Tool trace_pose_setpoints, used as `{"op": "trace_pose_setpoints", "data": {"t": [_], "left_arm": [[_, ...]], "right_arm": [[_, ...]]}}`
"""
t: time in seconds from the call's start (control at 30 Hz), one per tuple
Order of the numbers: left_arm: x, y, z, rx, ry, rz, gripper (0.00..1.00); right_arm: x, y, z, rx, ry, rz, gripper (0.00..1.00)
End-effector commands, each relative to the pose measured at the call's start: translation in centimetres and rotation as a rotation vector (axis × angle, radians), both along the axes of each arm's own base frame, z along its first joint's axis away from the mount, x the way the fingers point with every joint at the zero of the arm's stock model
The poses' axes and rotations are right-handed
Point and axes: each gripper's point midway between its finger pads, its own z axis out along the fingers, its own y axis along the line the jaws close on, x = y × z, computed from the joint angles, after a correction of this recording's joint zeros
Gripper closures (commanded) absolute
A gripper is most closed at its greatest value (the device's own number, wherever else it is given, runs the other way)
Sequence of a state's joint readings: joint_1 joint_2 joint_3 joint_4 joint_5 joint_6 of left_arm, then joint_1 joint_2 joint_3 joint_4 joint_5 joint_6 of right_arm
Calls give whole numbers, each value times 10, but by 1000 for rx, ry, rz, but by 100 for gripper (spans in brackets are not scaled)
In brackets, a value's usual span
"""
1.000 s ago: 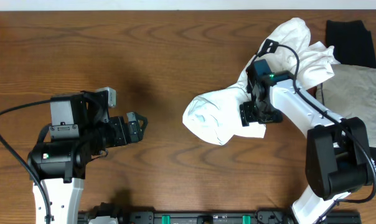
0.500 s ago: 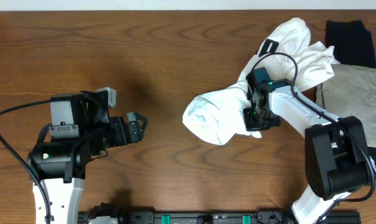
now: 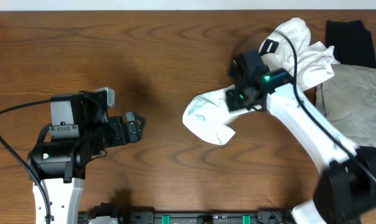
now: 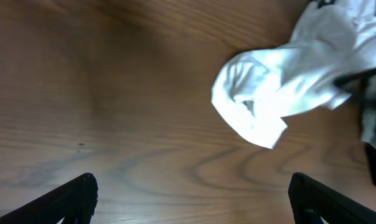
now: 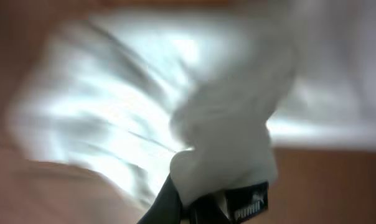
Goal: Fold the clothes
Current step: 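Carry the T-shirt edge left to the left gripper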
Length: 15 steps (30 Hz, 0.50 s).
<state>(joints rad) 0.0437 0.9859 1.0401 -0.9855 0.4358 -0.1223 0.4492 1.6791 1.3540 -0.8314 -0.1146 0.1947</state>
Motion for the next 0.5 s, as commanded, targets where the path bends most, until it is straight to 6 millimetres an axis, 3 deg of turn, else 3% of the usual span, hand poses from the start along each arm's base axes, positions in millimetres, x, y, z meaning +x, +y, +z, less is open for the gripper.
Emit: {"op": "trace_pose_setpoints", "data": {"t": [0.0, 0.1, 0.2, 0.33, 0.47], "left_arm": [[3, 11, 2, 68, -19, 17, 2], [3, 10, 2, 68, -19, 17, 2], [2, 11, 2, 68, -15, 17, 2], [2, 10, 1, 68, -12, 17, 2], [1, 10, 1, 68, -10, 16, 2]], "right_arm": [[-1, 60, 67, 129, -170, 149, 99], [-4, 107, 103, 208, -286, 241, 99], [-13, 146, 121, 273, -358, 313, 99], [-22, 188, 123, 333, -395, 370, 99], [-18, 213, 118, 396, -405, 353, 99]]}}
